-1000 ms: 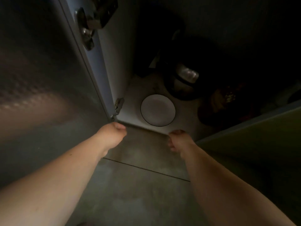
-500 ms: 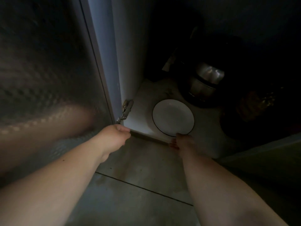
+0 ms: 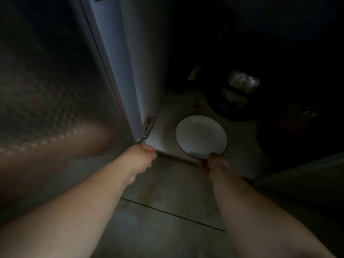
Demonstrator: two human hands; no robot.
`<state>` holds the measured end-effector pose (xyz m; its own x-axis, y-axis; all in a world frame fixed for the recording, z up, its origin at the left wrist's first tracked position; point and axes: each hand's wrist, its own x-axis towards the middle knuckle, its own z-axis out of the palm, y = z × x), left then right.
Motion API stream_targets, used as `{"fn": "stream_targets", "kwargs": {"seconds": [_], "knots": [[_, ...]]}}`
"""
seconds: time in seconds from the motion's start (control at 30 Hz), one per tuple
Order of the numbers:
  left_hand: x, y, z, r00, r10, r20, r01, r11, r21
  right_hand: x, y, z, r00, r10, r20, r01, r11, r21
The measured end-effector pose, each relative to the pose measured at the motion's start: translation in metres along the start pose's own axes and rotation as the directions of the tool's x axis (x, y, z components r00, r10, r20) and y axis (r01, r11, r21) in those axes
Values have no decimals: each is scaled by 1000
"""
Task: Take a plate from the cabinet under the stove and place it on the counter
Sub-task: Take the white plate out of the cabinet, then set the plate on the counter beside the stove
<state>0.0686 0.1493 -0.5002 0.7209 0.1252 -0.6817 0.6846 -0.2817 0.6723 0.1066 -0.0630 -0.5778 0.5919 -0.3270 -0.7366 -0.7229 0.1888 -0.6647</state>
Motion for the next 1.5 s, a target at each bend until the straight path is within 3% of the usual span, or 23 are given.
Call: {"fn": "stream_targets", "kwargs": {"seconds": [0.23, 0.53, 0.63, 0.77, 1.23, 1.5], "knots": [[-71, 67, 13, 993, -91, 74, 97, 993, -72, -105, -40, -51, 1000, -10, 1, 10, 952, -307], [-211, 127, -36, 976, -213, 49, 217, 969, -119, -283, -111, -95, 983, 143, 118, -66, 865, -498], [-263, 146, -62, 966, -255, 49, 259, 963, -81, -339, -140, -105, 956, 217, 197, -102, 877, -469], [-329, 175, -94, 962, -271, 42, 273, 958, -90, -398, -169, -112, 936, 212, 282, -36, 852, -522], [-449, 237, -184, 977, -207, -54, 193, 960, -202, -530, -278, -102, 887, 60, 459, 266, 745, -612], [-457, 288, -222, 969, -22, -246, -75, 923, -378, -558, -344, -61, 854, -146, 499, 426, 748, -510]]}}
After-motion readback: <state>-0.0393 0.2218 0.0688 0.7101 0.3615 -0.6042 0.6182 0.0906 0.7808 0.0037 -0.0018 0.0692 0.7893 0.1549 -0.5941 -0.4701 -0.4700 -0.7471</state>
